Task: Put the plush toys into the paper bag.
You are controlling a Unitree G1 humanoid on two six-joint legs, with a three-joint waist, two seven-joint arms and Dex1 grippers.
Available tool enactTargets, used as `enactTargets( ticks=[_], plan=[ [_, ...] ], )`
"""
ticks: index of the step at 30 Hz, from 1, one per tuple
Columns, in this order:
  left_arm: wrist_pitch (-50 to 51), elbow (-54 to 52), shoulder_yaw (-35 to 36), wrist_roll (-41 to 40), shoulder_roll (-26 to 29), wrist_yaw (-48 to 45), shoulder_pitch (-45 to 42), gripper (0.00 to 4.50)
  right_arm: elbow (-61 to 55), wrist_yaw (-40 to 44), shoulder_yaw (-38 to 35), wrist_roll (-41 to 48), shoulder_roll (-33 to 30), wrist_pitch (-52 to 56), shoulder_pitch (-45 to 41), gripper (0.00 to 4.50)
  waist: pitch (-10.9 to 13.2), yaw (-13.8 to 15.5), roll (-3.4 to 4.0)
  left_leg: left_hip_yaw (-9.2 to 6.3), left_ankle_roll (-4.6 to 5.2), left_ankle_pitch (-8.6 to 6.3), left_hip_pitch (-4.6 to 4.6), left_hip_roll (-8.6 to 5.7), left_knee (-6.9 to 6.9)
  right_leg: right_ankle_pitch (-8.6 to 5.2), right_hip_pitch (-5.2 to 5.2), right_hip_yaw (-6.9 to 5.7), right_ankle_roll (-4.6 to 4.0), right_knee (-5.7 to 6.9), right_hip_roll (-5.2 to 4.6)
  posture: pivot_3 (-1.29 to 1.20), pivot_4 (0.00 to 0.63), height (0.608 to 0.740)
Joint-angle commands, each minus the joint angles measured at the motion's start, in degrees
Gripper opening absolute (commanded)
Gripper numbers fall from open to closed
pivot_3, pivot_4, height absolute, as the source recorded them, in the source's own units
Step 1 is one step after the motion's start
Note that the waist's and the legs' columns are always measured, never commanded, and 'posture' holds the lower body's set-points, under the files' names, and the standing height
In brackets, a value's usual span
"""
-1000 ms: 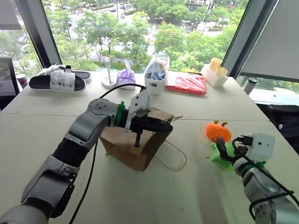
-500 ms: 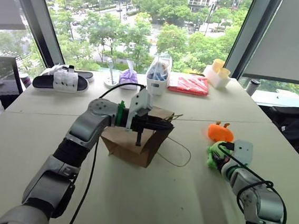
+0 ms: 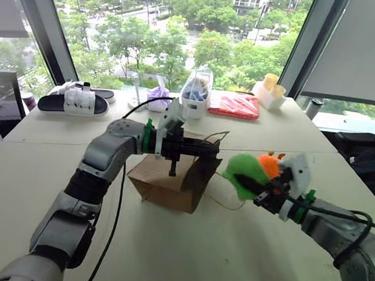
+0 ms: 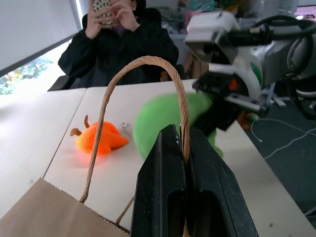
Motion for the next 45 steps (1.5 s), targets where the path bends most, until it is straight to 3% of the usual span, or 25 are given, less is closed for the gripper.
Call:
enactTargets(
  ticks=[1, 12, 17, 26, 32, 35, 37, 40, 45],
  plan=[
    [0.1, -1.4, 1.1, -1.2, -0.5, -0.5, -2.1, 0.00, 0.0, -1.0, 2.9, 0.8, 1.9, -0.7, -3.0, 0.01, 0.0, 0.1, 0.00, 0.00, 0.00, 0.00, -0.01, 0.00, 0.00, 0.00, -0.01, 0.00, 0.00, 0.00, 0.00, 0.00, 0.150, 0.740],
    [1.2, -5.8, -1.1, -1.7, -2.2, -1.0, -0.6, 0.00, 17.1, 3.6, 20.2, -9.6, 4.8, -6.8, -17.5, 0.01, 0.0, -0.1, 0.00, -0.05, -0.04, 0.02, -0.04, -0.02, -0.05, 0.00, -0.08, 0.02, -0.01, 0.00, 0.01, 0.00, 0.150, 0.740],
    [1.0, -6.8, -1.4, -1.5, -2.4, -0.8, 0.5, 0.00, 22.4, 5.9, 24.4, -13.2, 6.4, -9.4, -20.9, 0.01, 0.0, -0.2, 0.00, -0.06, -0.06, 0.03, -0.02, -0.02, -0.06, 0.00, -0.13, 0.10, -0.01, 0.02, 0.01, 0.00, 0.150, 0.740],
    [-0.1, -5.7, -0.2, -0.6, -1.6, 0.7, 1.2, 0.00, 21.7, 6.7, 23.5, -16.1, 7.3, -12.0, -20.5, 4.42, 0.0, -0.1, -0.01, -0.07, -0.40, 0.22, -0.08, -0.02, -0.05, 0.01, -0.16, 0.11, -0.01, 0.01, 0.01, 0.00, 0.150, 0.740],
    [0.3, -5.6, 1.3, -1.3, -1.0, 2.1, 1.5, 0.00, 10.1, 7.7, 8.8, -5.3, 4.9, -8.4, -13.4, 4.47, 0.0, 0.1, -0.01, -0.14, -0.40, 0.22, -0.11, -0.03, -0.06, 0.01, -0.15, 0.11, -0.01, -0.01, 0.00, 0.00, 0.150, 0.740],
    [0.7, -6.3, 1.6, -1.7, -0.5, 2.4, 1.9, 0.00, 7.7, 3.6, -4.6, 4.2, 5.9, -4.9, -10.4, 4.47, 0.0, 0.1, -0.01, -0.16, -0.37, 0.20, -0.09, -0.03, -0.06, 0.01, -0.12, 0.13, -0.01, -0.05, 0.00, 0.00, 0.150, 0.740],
    [0.8, -6.6, 1.8, -1.8, -0.3, 2.7, 2.2, 0.00, 9.7, -1.5, -11.1, 5.3, 6.9, -5.0, -9.3, 4.47, 0.0, 0.1, -0.01, -0.16, -0.18, 0.09, -0.05, -0.03, -0.05, 0.01, -0.07, 0.14, -0.01, -0.05, 0.00, 0.00, 0.150, 0.740],
    [1.0, -6.9, 1.8, -2.0, -0.3, 3.0, 2.4, 0.00, 14.8, -9.6, -12.6, -1.1, 8.4, -8.9, -9.1, 4.47, 0.0, 0.0, -0.01, -0.12, -0.06, 0.03, -0.01, -0.04, -0.04, 0.01, -0.05, 0.15, -0.02, -0.01, 0.00, 0.00, 0.150, 0.740],
    [1.2, -7.2, 1.6, -2.0, -0.9, 4.0, 2.4, 0.00, 28.5, -18.1, -5.7, -13.2, 11.4, -16.4, -14.1, 4.47, 0.0, -0.5, 0.03, 0.18, -0.06, 0.03, 0.06, 0.00, -0.14, 0.01, -0.31, 0.62, -0.02, 0.19, 0.10, 0.00, 0.150, 0.740]
  ],
)
